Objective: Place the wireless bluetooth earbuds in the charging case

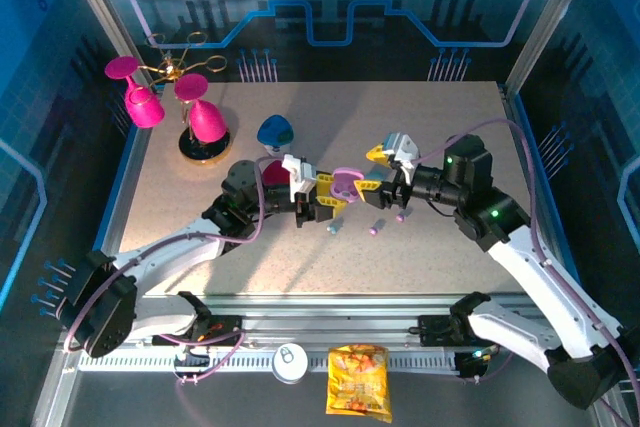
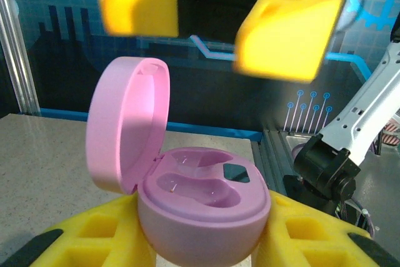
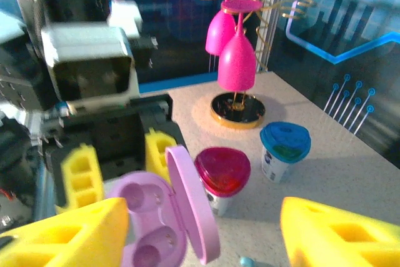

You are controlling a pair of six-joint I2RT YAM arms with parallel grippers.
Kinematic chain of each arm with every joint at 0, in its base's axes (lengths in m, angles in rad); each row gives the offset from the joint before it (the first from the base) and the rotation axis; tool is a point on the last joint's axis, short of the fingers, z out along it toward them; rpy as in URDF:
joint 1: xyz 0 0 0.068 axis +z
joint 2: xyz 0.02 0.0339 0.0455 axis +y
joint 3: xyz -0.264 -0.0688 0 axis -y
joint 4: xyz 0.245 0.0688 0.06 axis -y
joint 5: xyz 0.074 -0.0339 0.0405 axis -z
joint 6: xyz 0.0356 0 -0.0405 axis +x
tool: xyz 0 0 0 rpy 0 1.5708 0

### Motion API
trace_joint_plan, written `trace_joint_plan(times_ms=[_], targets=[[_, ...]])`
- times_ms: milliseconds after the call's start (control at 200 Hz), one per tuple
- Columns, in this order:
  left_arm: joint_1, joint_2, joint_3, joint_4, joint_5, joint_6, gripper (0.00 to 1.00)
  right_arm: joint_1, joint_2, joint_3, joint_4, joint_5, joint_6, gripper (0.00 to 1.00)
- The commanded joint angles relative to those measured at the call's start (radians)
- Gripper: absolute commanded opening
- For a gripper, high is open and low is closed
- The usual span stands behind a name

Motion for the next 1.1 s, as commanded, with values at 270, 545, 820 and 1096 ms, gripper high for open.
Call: trace_joint_plan(times_ms=[270,545,820,1096], targets=[[0.021,0.069,-0.070,0.330,0.015,-0.071,0.33,-0.139,-0.159,-0.164,0.252,0.181,0.358,0.73],[0.022,0.103,-0.118,0.454,0.019,-0.087,0.33,-0.233,-0.131,-0.186,-0.112,0.464,0.513,0.76],[0.021,0.174,-0.121,0.618,0.041,-0.153,0.32,-0.264,-0.009,-0.326,-0.155,0.347,0.529,0.75],[0.022,0.143,-0.137,0.596,0.054,-0.152,0.32,-0.086,0.238,-0.262,-0.223,0.511,0.394,0.66]])
